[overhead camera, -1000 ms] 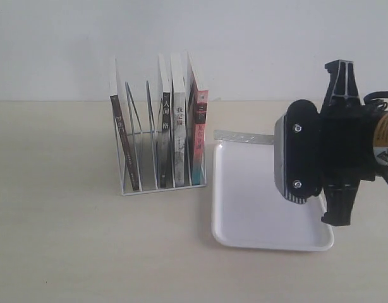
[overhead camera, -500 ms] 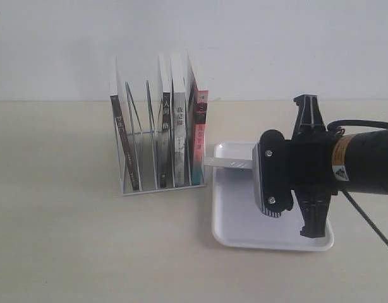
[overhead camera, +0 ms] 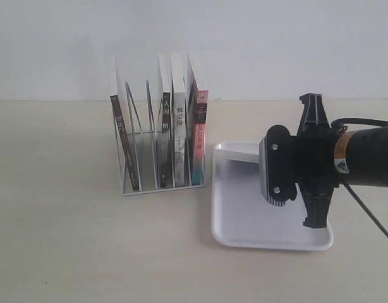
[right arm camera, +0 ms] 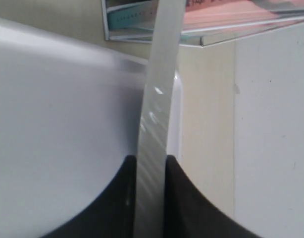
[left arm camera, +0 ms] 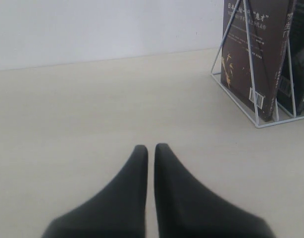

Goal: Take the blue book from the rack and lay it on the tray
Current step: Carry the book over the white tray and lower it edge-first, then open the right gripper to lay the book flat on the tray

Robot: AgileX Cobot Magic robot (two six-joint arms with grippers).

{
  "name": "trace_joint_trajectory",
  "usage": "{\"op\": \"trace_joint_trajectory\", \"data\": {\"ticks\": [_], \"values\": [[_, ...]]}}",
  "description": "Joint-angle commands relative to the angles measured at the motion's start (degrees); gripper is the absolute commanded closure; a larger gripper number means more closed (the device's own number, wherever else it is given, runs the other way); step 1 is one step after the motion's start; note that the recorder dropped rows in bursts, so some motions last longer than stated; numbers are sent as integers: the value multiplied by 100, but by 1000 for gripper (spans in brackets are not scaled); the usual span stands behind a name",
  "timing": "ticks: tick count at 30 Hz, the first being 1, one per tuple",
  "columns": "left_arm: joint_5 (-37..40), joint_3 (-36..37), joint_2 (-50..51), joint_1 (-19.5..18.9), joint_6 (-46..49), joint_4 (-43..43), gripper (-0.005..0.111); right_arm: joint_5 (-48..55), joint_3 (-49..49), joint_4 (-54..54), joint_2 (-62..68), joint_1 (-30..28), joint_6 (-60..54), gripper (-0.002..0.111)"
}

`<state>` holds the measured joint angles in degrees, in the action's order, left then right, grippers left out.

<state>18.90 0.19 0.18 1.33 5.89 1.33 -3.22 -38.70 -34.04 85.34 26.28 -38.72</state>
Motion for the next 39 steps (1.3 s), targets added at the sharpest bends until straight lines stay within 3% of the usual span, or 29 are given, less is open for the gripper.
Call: {"op": "trace_joint_trajectory", "data": {"ticks": [1,4,6,10,13,19,29,39], "values": [[-91,-19,-18,-11,13,14,102,-10,-171,34,-5,-71,457,108],[-91,-19,-18,-11,13,14,102,46,-245,34,-5,-71,830,105],[-91,-19,-18,-11,13,14,102,108,-272,34,-5,-71,876,97],[-91,-19,-18,-11,13,14,102,122,-272,34,-5,-71,899,67],[-91,-19,-18,-11,13,14,102,101,-272,34,-5,-71,899,57],[-91,-19,-18,-11,13,14,102,101,-272,34,-28,-58,1206,57],[-91,-19,-18,-11,13,14,102,712,-272,60,-572,-44,3706,57],[-91,-19,-18,-11,13,14,102,951,-272,448,-1248,-44,4554,57]]}}
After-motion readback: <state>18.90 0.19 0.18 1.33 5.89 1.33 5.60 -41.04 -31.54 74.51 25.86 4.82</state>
